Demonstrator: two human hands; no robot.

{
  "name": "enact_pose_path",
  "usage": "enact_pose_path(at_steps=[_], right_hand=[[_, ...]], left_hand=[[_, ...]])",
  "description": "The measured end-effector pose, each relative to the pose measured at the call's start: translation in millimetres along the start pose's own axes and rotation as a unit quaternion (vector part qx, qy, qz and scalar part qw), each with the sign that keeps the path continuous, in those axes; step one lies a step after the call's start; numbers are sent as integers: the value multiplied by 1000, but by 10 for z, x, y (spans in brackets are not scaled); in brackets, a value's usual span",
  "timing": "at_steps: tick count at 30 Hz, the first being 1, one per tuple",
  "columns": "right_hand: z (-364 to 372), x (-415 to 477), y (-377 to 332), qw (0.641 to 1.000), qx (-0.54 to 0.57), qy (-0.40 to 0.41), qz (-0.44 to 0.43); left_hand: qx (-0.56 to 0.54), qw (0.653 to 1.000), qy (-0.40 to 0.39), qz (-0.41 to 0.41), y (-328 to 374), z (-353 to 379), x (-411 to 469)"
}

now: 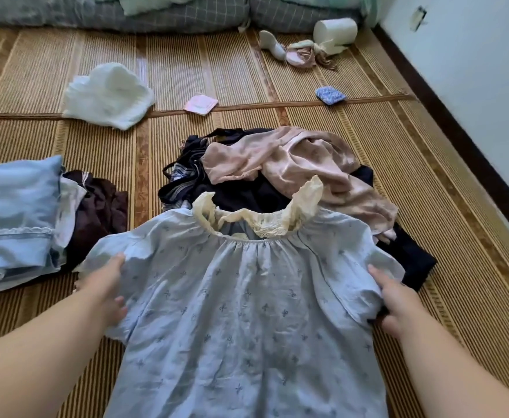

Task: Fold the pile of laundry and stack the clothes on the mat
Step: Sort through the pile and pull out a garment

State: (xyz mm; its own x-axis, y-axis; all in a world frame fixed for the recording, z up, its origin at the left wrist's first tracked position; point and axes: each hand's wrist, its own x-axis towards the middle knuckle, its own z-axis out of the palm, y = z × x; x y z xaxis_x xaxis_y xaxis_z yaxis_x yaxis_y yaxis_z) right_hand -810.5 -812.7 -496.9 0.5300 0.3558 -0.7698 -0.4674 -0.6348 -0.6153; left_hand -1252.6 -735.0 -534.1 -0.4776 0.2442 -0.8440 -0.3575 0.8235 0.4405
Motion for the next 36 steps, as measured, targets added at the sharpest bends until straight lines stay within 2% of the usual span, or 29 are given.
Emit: enact_pose_path(at_steps=[3,6,10,13,15,17,19,20,21,22,23,24,25,26,27,29,30,33,34,36], right_hand=[[90,-66,-5,999,16,-51,-3],[99,-145,-37,994,40,-59,-81],[-15,-255,-188,989,55,-90,-106],[-135,-295,-290,982,89,-136,-101],[-214,-319,-329,973,121,-162,-110],[-300,-365,-349,967,123,-192,-112],[-354,-429,-370,975,50,-195,-96],[-371,-463,-367,980,-42,-167,-99],[-373,-504,-377,970,-166,-126,-123],[-375,-535,-402,939,-298,-66,-161],[-374,-550,-409,889,-412,-2,-199],[-378,-562,-416,838,-490,60,-235],[-372,-578,-417,806,-520,104,-265],[-359,-609,-405,806,-503,125,-287],[-355,-640,-398,828,-460,120,-297],[-304,-675,-352,909,-316,40,-269],[-258,-684,-322,931,-269,0,-247],[-59,-715,-246,951,-222,-51,-207],[1,-718,-218,955,-214,-62,-196],[108,-735,-165,949,-241,-100,-178]], left_hand=[[-2,1000,-7,-27,-16,66,-20],[61,998,-3,-26,-104,-61,59],[130,991,-7,9,-117,-236,208],[186,980,-16,70,-58,-235,313],[153,982,-42,103,1,-250,215],[26,984,-142,104,46,-287,33],[-93,958,-256,89,86,-347,-167],[-123,945,-289,87,118,-372,-277],[-135,939,-302,91,143,-395,-350],[-139,934,-315,100,174,-405,-425],[-139,932,-316,108,180,-409,-477],[-144,929,-319,115,175,-407,-549],[-145,928,-320,126,154,-389,-622],[-148,925,-323,136,117,-353,-699],[-149,920,-331,148,80,-308,-786],[-122,906,-374,158,-29,-196,-993],[-85,903,-389,161,-101,-131,-1086],[120,901,-347,231,-342,133,-1332],[184,888,-326,268,-425,223,-1402],[263,849,-348,299,-556,403,-1476]])
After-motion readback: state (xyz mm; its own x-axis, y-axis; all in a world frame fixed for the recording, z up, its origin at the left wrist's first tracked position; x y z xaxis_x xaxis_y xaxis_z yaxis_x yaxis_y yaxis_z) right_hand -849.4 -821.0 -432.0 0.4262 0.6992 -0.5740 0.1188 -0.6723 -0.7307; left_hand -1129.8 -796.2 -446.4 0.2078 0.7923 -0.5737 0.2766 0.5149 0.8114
